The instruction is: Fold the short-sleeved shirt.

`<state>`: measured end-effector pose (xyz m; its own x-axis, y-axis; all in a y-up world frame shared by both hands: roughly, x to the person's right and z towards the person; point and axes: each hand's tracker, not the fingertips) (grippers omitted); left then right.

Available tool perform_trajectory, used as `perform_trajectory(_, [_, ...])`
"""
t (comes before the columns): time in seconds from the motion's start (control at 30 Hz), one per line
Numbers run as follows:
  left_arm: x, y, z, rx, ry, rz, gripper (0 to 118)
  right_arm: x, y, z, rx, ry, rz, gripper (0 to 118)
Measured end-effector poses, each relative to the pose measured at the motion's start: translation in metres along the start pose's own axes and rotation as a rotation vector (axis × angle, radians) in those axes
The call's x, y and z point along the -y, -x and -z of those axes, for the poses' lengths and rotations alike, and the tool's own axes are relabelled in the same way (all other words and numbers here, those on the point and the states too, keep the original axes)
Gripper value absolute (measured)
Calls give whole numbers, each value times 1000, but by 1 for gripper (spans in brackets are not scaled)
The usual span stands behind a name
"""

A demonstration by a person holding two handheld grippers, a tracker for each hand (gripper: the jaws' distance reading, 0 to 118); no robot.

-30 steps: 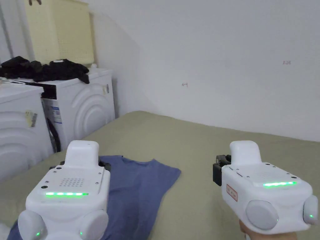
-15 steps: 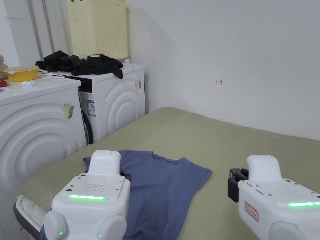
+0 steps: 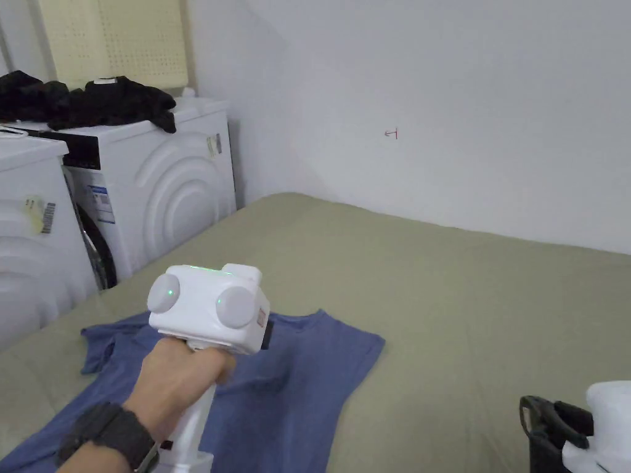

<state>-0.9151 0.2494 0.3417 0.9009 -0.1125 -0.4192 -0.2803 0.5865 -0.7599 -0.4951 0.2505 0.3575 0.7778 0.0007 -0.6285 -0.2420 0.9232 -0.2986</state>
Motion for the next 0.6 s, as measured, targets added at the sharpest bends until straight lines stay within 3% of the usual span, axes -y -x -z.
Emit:
perform_trajectory(0.07, [-28,-4,32,82,89,16,20,6,-15,3,26,20,0,2])
perform_trajectory(0.13, [-45,-13,55,170,189,-50,88,12,-30,6,46,46,23,2])
perform_trajectory(0.17, [-52,-15,72,188,228,-69,111,15,-38,7,55,53,43,2])
perform_trajectory(0.2, [-58,-17,91,193,259,-83,118,18,-45,9,61,57,56,2])
perform_trajectory(0.37, [-54,-35,150,134,261,-118,118,26,-68,11,76,69,66,2])
perform_trajectory(0.57, [-41,-50,170,158,299,-125,118,31,-79,16,48,92,102,2])
perform_trajectory(0.6, [-37,-55,172,162,308,-108,112,33,-79,17,43,90,105,2])
